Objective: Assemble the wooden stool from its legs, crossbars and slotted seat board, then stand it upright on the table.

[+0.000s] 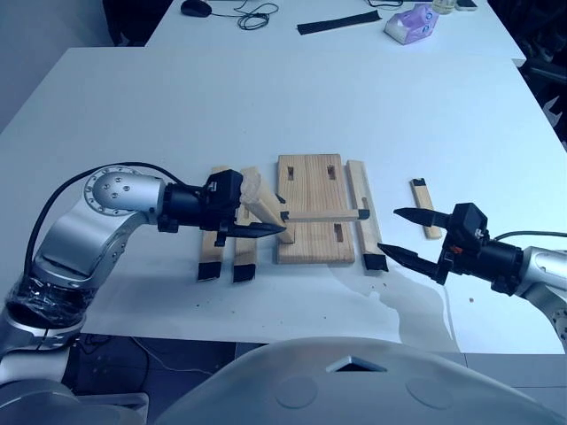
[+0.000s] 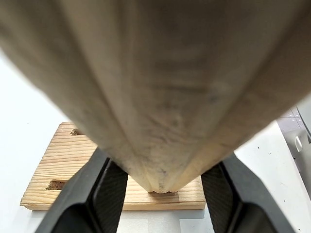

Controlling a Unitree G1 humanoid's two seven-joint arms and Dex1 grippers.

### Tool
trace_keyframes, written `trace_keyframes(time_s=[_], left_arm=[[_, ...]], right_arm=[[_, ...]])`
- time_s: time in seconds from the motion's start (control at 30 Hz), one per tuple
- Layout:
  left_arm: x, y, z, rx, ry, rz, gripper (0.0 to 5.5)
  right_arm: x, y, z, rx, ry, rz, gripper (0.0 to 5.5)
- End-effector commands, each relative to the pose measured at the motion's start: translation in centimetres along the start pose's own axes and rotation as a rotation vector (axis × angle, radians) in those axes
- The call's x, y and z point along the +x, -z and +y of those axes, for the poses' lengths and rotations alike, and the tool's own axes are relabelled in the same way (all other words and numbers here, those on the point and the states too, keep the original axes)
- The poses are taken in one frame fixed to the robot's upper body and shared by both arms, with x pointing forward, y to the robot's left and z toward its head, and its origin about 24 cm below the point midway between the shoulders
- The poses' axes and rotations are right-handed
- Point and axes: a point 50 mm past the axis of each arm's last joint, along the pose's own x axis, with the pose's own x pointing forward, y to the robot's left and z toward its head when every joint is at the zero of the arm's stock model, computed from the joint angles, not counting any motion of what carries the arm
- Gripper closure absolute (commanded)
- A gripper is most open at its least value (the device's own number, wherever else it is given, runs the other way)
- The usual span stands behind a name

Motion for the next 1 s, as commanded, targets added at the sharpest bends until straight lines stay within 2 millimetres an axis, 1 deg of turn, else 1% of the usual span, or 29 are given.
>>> trace_keyframes(time_s=[0.03, 0.13, 0.17, 0.27, 0.3, 0.37, 0.4, 0.5, 0.63, 0.73, 0.8, 0.87, 0.93, 1.0], left_arm=[[-0.6, 4.4, -0.7, -0.192, -0.027, 0.249, 3.38], [-0.5, 4.6, -0.3, -0.182, -0.063, 0.261, 3.38], [-0.5, 4.7, -0.1, -0.17, -0.08, 0.266, 3.13], [-0.4, 5.2, 0.3, -0.152, -0.12, 0.272, 2.68], [-0.2, 5.5, 0.4, -0.142, -0.138, 0.269, 2.61], [0.1, 6.0, 0.4, -0.117, -0.158, 0.263, 2.28], [0.2, 6.1, 0.1, -0.116, -0.151, 0.255, 2.24], [-0.6, 5.3, 0.2, -0.116, -0.147, 0.205, 2.24], [-2.3, 3.8, 1.7, -0.125, -0.248, 0.166, 2.24], [-3.6, 3.4, 1.7, -0.176, -0.319, 0.179, 2.24], [-4.4, 3.6, 1.5, -0.252, -0.429, 0.231, 2.24], [-5.1, 3.7, 0.9, -0.366, -0.572, 0.288, 2.24], [-5.3, 3.3, 0.1, -0.455, -0.673, 0.297, 2.24], [-5.4, 3.1, -0.8, -0.526, -0.732, 0.318, 2.24]], right_arm=[[0.1, -0.3, -0.1, -0.02, 0.003, 0.003, 1.78], [0.1, -0.3, -0.2, -0.023, 0.003, 0.002, 1.78], [0.1, -0.3, -0.2, -0.024, 0.003, 0.002, 1.78], [0.1, -0.3, -0.2, -0.023, 0.006, 0.002, 1.78], [0.2, -0.2, -0.1, -0.022, 0.007, 0.003, 1.78], [0.3, -0.1, 0.0, -0.02, 0.005, 0.003, 1.78], [0.3, -0.1, 0.0, -0.02, 0.004, 0.004, 1.78], [0.1, -0.1, 0.0, -0.018, 0.011, 0.003, 1.78], [-0.3, 0.2, 0.3, -0.007, 0.037, 0.002, 1.78], [-0.5, 0.4, 0.6, 0.004, 0.057, 0.0, 1.78], [-0.6, 0.6, 0.9, 0.011, 0.071, -0.001, 1.78], [-0.9, 0.8, 1.4, 0.021, 0.09, -0.002, 1.78], [-1.2, 1.0, 1.8, 0.034, 0.11, -0.002, 1.78], [-1.5, 1.2, 2.1, 0.047, 0.126, 0.001, 1.78]])
